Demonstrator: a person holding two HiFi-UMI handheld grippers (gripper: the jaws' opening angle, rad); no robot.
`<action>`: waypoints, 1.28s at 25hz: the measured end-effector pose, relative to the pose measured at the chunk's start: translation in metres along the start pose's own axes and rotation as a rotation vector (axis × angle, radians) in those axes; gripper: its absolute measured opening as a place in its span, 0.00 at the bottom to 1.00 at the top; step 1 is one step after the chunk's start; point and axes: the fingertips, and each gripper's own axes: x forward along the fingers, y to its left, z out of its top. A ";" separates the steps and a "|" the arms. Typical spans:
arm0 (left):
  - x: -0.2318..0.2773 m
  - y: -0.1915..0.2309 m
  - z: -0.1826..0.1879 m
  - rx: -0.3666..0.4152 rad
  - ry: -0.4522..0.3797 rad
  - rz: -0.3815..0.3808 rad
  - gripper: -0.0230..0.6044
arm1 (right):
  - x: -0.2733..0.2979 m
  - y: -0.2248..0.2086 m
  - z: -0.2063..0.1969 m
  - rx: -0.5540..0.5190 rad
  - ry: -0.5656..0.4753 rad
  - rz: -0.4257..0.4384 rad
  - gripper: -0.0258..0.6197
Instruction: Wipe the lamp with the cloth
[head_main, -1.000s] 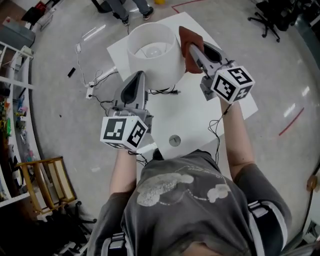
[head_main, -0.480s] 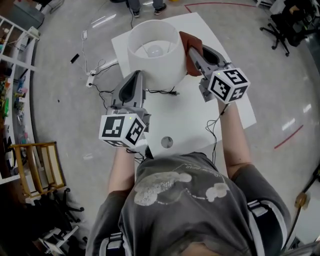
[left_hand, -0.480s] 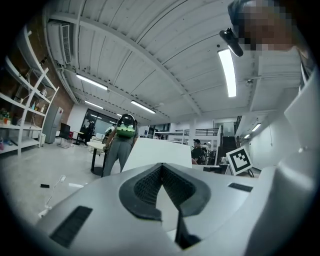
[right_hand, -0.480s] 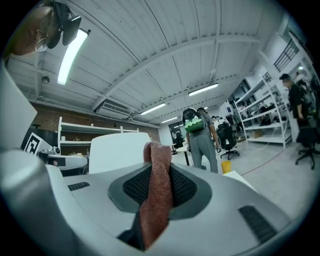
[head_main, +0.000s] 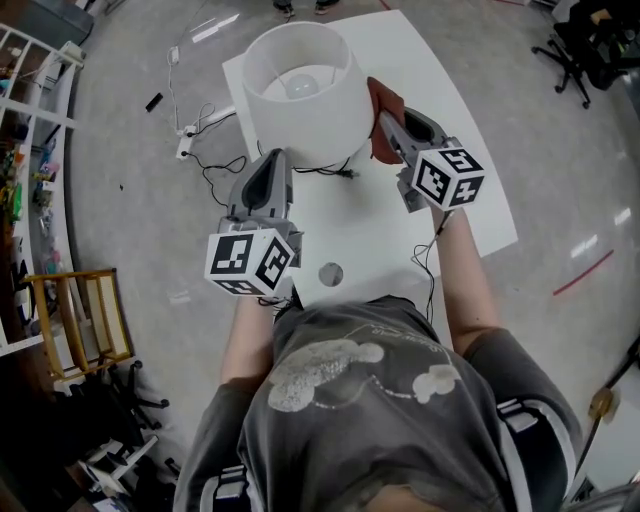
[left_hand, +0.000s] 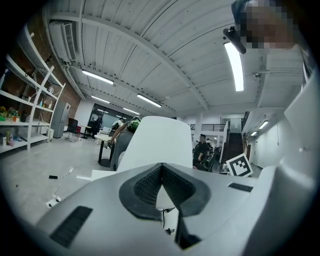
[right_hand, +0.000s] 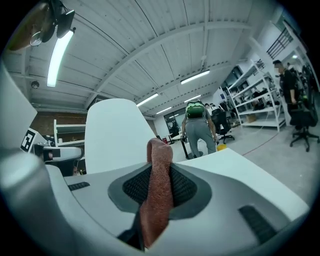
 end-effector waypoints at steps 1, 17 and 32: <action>0.000 0.001 -0.002 0.002 0.001 0.001 0.05 | 0.001 -0.002 -0.005 0.006 0.006 -0.004 0.17; 0.021 0.045 0.014 0.001 0.015 -0.270 0.05 | -0.035 0.033 0.048 -0.059 -0.171 -0.293 0.17; 0.001 0.065 0.043 -0.019 0.039 -0.542 0.05 | -0.029 0.121 0.054 -0.045 -0.289 -0.460 0.17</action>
